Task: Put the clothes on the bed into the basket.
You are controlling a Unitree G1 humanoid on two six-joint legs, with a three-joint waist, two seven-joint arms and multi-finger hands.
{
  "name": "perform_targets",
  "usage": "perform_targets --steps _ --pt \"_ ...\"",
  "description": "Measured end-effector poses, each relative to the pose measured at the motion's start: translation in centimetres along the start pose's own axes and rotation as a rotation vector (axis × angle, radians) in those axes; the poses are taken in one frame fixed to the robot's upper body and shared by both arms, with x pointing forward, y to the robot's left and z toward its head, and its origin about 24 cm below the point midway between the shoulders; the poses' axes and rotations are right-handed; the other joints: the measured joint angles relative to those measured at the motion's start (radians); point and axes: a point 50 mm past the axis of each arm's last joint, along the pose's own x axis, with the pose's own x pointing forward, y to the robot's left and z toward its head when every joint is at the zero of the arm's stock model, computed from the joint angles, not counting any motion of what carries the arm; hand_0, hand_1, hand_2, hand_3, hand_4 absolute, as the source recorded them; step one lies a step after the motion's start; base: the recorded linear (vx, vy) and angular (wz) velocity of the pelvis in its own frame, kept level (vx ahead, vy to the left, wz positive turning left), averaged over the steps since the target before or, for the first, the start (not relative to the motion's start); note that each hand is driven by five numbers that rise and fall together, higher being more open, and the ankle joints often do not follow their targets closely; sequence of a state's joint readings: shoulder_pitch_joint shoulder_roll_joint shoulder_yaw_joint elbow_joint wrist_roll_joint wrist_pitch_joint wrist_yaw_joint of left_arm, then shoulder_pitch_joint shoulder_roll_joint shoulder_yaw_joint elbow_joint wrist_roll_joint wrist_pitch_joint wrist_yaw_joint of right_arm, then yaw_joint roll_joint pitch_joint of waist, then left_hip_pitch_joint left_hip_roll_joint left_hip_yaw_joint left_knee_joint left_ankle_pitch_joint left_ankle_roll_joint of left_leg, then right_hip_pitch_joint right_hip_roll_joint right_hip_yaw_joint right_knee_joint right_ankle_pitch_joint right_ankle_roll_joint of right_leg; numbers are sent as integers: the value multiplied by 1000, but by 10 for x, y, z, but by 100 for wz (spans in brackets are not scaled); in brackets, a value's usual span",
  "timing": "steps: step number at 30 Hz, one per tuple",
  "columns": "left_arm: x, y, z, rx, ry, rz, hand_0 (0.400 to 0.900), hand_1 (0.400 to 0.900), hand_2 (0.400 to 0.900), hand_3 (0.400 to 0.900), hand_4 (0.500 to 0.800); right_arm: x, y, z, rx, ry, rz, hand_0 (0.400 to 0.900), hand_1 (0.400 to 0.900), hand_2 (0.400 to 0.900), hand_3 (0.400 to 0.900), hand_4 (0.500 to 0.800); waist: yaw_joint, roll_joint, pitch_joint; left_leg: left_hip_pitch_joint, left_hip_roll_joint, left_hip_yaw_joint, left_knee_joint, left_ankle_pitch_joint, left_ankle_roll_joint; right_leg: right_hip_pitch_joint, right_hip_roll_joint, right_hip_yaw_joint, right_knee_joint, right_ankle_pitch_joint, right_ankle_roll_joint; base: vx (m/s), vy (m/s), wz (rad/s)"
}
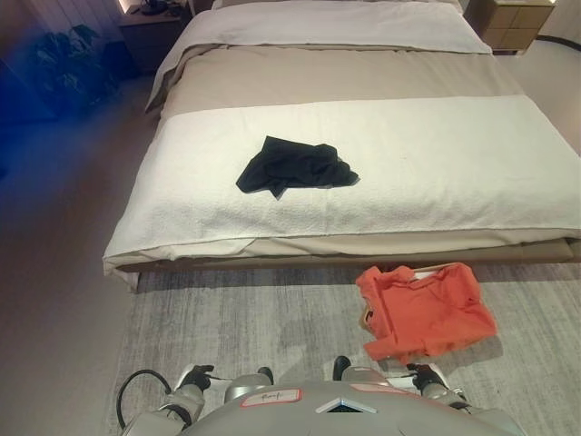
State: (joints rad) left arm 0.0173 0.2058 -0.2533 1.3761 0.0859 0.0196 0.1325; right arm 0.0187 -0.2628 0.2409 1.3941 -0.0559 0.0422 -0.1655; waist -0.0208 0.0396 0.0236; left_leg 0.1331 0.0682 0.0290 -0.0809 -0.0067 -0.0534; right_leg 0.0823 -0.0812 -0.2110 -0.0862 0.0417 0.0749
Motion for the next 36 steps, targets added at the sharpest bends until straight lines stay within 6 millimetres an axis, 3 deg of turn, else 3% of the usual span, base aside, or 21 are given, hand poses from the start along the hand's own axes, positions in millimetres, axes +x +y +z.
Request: perform_targets --steps 36 --pt "0 -1 0 -1 1 -33 900 900 900 900 800 1 -4 -2 -38 0 14 900 900 900 900 800 -1 7 -8 -11 3 0 1 0 0 -10 2 -1 0 0 0 6 -4 0"
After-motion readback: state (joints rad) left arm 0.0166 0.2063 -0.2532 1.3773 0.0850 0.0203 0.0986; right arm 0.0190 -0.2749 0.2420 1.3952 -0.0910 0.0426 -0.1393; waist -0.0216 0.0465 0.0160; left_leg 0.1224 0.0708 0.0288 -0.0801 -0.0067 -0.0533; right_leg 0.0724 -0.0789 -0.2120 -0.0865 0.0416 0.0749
